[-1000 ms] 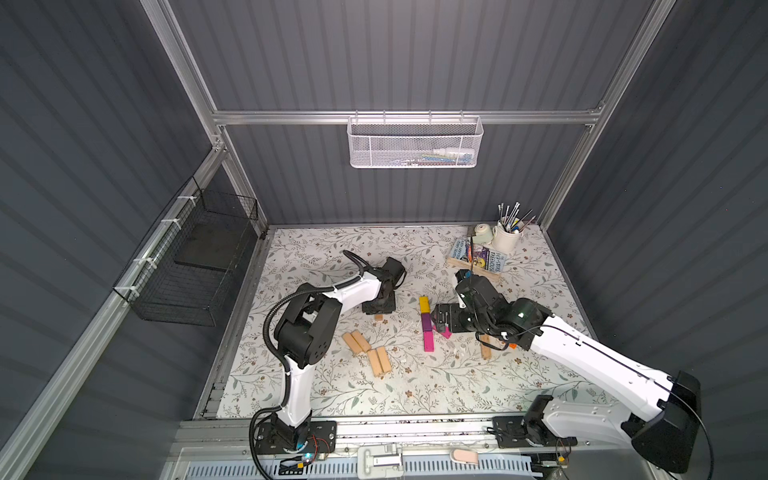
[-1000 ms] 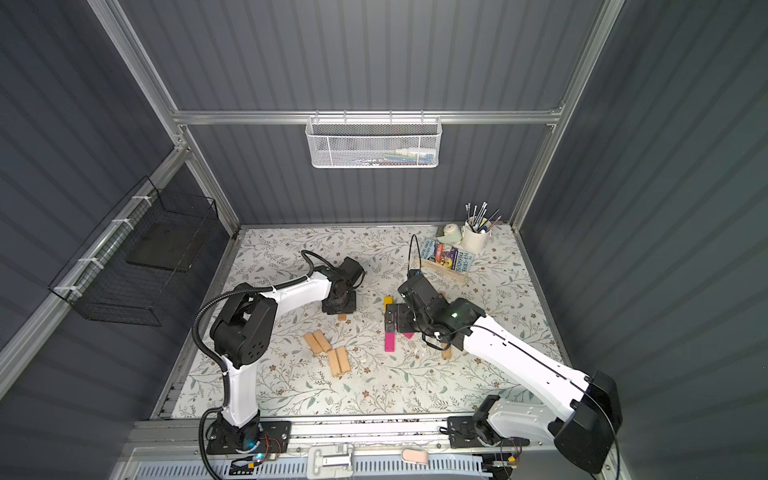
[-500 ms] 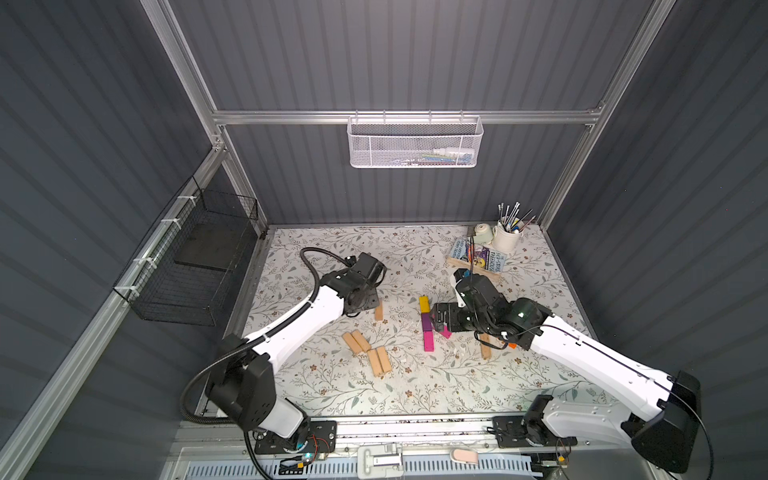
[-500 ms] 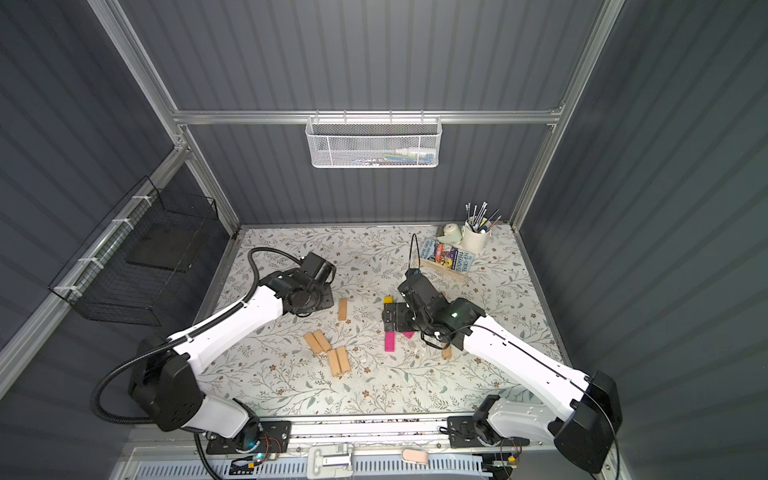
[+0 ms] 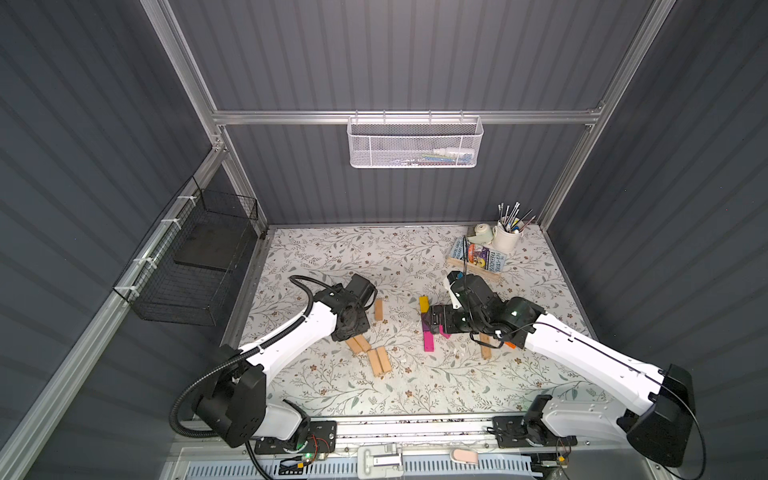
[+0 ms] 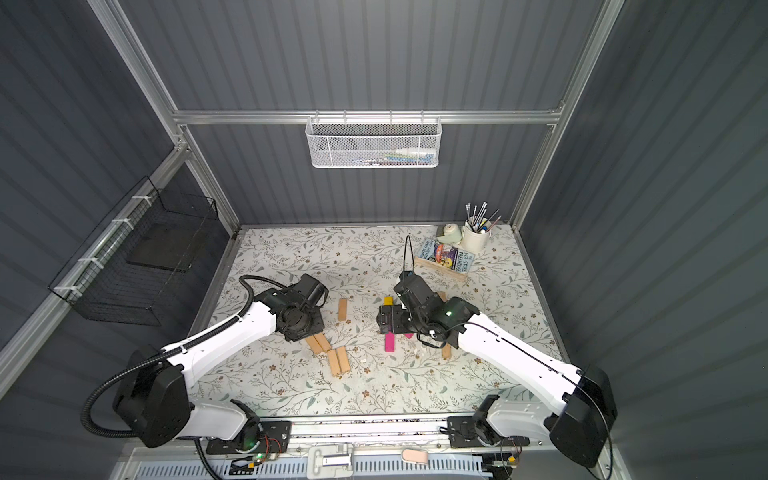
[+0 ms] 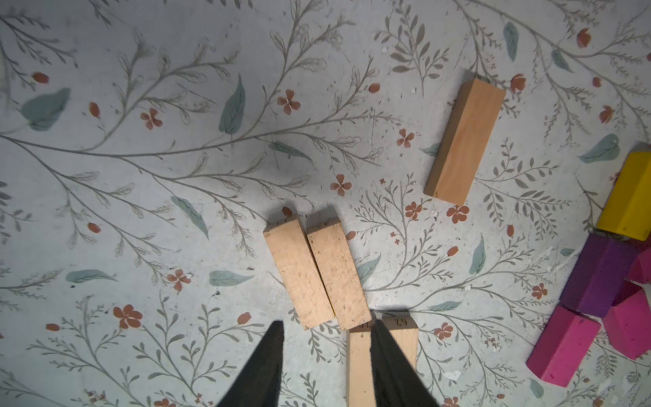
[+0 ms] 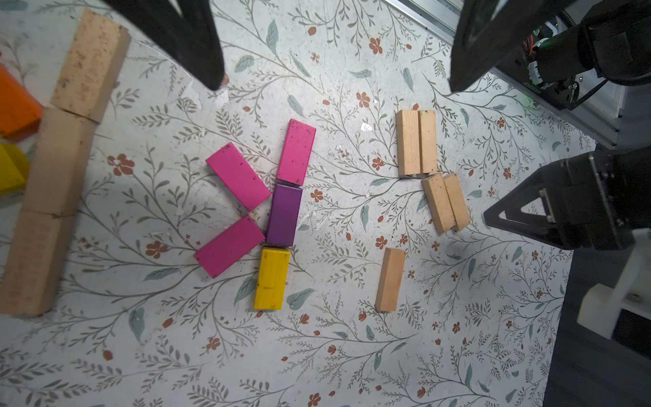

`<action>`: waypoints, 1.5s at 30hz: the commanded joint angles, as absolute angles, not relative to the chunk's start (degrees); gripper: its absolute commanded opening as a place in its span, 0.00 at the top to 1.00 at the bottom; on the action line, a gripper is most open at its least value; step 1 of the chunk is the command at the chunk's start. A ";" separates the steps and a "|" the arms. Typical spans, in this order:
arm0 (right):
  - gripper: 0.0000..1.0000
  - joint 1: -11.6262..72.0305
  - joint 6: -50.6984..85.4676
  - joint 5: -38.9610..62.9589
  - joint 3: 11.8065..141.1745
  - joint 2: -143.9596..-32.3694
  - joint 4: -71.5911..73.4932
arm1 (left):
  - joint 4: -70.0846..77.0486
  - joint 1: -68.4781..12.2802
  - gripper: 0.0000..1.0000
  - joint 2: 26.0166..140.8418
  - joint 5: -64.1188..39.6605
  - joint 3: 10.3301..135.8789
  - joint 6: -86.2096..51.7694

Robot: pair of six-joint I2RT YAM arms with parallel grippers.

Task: Assemble the letter k with building blocks
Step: Pick up the building block from the center of the board.

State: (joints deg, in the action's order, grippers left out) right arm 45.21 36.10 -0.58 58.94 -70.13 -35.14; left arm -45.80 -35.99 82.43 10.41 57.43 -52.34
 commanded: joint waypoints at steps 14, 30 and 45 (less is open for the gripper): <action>0.01 45.48 37.18 -1.39 58.89 -69.92 -35.81 | -40.28 -36.56 0.57 92.81 7.87 56.72 -56.34; 0.01 45.53 37.09 -1.42 59.59 -70.14 -36.21 | -38.78 -36.56 0.57 95.18 7.18 56.01 -56.47; 0.01 45.55 37.04 -1.31 60.50 -71.01 -36.45 | -36.95 -37.04 0.64 96.01 5.45 56.15 -53.53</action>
State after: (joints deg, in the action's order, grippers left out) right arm 45.21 37.06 -0.47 58.94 -70.35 -35.24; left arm -36.40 -36.45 94.52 6.17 56.38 -54.92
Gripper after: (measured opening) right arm 0.991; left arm 0.355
